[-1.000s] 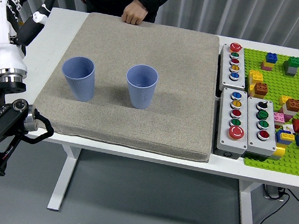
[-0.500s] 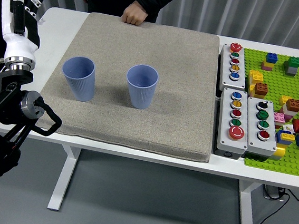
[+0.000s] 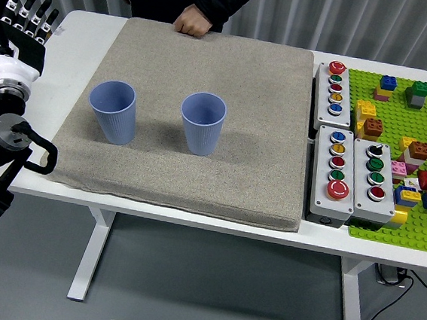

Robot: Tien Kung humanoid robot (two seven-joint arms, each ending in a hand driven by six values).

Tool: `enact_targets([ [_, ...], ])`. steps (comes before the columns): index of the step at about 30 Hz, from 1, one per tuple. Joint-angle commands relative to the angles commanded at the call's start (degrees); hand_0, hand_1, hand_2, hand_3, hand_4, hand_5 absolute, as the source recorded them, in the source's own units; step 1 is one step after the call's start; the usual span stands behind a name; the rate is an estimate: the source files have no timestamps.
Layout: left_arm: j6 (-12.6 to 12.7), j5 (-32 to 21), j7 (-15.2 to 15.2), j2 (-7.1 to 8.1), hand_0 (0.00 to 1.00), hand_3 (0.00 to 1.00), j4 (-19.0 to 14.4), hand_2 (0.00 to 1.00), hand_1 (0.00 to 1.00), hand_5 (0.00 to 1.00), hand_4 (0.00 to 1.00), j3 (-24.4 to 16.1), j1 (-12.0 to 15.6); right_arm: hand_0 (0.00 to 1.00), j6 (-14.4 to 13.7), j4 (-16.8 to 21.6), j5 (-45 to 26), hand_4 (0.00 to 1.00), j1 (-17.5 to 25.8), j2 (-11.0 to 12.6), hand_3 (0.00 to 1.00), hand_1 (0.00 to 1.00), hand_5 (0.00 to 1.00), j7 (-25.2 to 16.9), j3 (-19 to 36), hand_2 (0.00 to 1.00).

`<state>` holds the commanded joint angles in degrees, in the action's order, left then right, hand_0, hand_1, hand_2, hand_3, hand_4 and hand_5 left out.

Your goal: Pick cup pour cup place

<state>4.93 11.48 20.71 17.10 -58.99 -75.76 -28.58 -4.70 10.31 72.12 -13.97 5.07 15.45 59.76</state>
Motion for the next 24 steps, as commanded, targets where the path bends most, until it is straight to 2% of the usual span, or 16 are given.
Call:
enact_targets([
  [2, -1.11, 0.88, -0.82, 0.59, 0.751, 0.792, 1.37, 0.767, 0.721, 0.998, 0.788, 0.08, -0.13, 0.674, 0.0, 0.0, 0.06, 0.002, -0.07, -0.05, 0.573, 0.639, 0.096, 0.02, 0.0, 0.566],
  [5, -1.46, 1.71, -1.21, 0.85, 0.753, 0.792, 1.69, 0.769, 0.728, 0.998, 0.797, 0.14, -0.07, 0.673, 0.04, 0.0, 0.25, 0.002, -0.15, -0.08, 0.574, 0.64, 0.096, 0.05, 0.06, 0.565],
  [24, -1.0, 3.65, -1.07, -0.02, 0.762, 0.803, 1.33, 0.788, 0.738, 0.998, 0.787, -1.64, 1.42, 0.673, -0.34, 0.0, -0.36, 0.002, 0.18, -0.49, 0.573, 0.639, 0.102, 0.2, -0.8, 0.564],
])
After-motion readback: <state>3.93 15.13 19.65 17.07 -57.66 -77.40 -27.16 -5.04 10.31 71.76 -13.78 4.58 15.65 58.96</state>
